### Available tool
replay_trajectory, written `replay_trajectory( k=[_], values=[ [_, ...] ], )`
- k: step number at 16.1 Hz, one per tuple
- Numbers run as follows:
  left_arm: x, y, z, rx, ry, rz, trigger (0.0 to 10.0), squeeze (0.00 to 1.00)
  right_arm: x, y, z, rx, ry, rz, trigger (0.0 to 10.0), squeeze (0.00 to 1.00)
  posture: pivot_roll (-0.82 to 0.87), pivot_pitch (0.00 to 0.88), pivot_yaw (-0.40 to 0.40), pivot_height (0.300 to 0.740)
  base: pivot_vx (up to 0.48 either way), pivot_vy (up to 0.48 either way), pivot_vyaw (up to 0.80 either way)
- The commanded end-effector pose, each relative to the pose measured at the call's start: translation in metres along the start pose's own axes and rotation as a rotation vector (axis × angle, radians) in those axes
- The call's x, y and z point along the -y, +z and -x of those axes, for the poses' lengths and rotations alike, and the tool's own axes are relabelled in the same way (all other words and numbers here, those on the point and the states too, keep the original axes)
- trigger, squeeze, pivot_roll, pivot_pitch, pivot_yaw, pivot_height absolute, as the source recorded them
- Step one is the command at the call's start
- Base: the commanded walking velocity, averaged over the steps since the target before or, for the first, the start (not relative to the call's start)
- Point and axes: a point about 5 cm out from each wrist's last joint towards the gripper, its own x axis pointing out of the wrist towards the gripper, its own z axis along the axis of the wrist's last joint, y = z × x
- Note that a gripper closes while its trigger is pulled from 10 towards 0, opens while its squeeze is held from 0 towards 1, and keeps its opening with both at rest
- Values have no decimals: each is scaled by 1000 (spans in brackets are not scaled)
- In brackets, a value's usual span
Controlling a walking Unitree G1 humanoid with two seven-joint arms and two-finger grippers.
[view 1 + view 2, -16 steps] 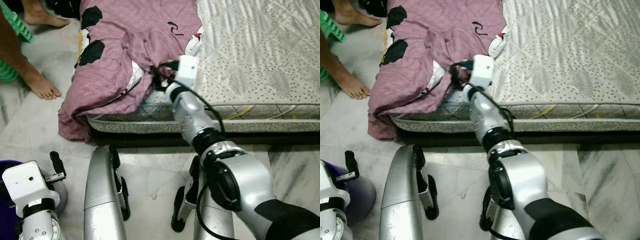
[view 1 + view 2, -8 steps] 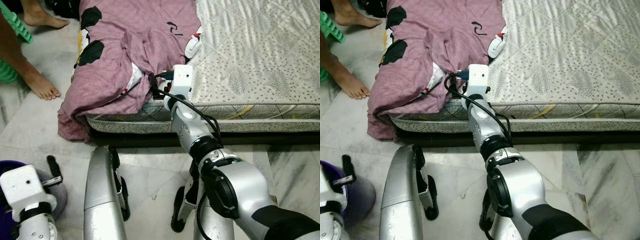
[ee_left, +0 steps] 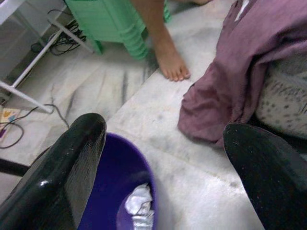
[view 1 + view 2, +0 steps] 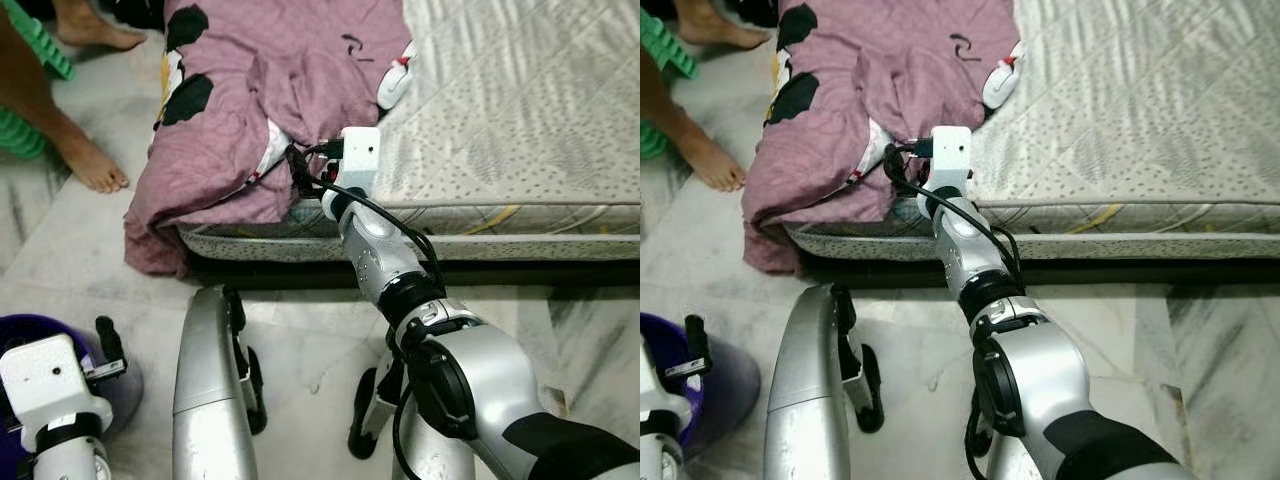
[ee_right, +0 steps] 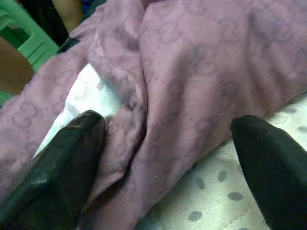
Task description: Clean up the room
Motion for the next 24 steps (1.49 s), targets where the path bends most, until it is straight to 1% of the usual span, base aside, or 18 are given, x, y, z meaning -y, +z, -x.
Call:
replay_trajectory(
  k=[1,3,4,5,8,9,11,12,13,14,15,17,18,19,20,21,22,24],
  values=[
    [-5,0,4,-16,6,-18,10000,0,-70,-36,11,-84,122,-149,10000,0,260,414,-36,530,0,0,0],
    [-4,0,9,-28,-3,-20,10000,0,-77,-36,11,-92,93,-135,10000,0,264,438,-31,530,0,0,0],
    [-2,-1,13,-42,-13,-22,10000,0,-75,-37,10,-107,39,-96,10000,0,270,457,-28,530,0,0,0],
    [-3,-1,16,-50,-15,-23,10000,0,-74,-36,9,-109,12,-83,10000,0,273,466,-26,530,0,0,0],
    [-9,-1,22,-70,-5,-31,10000,0,-56,-30,5,-107,-96,-41,10000,0,277,489,-23,530,0,0,0],
    [-10,-1,22,-72,-1,-33,10000,0,-45,-26,3,-104,-147,-46,10000,0,276,493,-21,530,0,0,0],
    [-10,1,19,-68,0,-36,10000,0,-5,-9,0,-54,-276,-15,10000,0,271,496,-17,530,0,0,0],
    [-9,1,18,-67,-2,-34,10000,0,9,-4,1,-44,-318,-7,10000,0,247,487,-14,530,0,0,0],
    [-7,1,15,-65,-5,-32,10000,0,28,0,2,-33,-364,5,10000,0,233,481,-14,530,0,0,0],
    [-4,1,11,-61,-10,-24,10000,0,51,5,7,-19,-413,26,10000,0,215,473,-18,530,0,0,0],
    [0,1,8,-53,-18,-9,10000,0,88,7,21,-5,-476,82,10000,0,189,460,-22,530,0,0,0],
    [4,0,3,-49,-23,1,10000,0,108,3,34,-6,-498,139,10000,0,161,447,-25,530,0,0,0],
    [7,0,-2,-38,-26,9,10000,0,128,0,52,2,-515,188,10000,0,134,430,-27,530,0,0,0],
    [8,0,-4,-36,-27,11,10000,0,133,0,57,4,-520,201,10000,0,130,427,-27,530,0,0,0],
    [10,1,-11,-25,-31,19,10000,0,144,-2,73,9,-546,229,10000,0,104,407,-24,530,0,0,0],
    [11,1,-12,-22,-32,21,10000,0,146,-3,77,9,-551,234,10000,0,104,407,-24,530,0,0,0],
    [14,1,-18,-12,-41,25,10000,0,149,-7,92,-3,-547,251,10000,0,85,382,-12,530,0,0,0],
    [21,3,-26,7,-63,32,10000,0,142,-13,127,-44,-487,288,10000,0,69,360,-6,530,0,0,0]
  ],
)
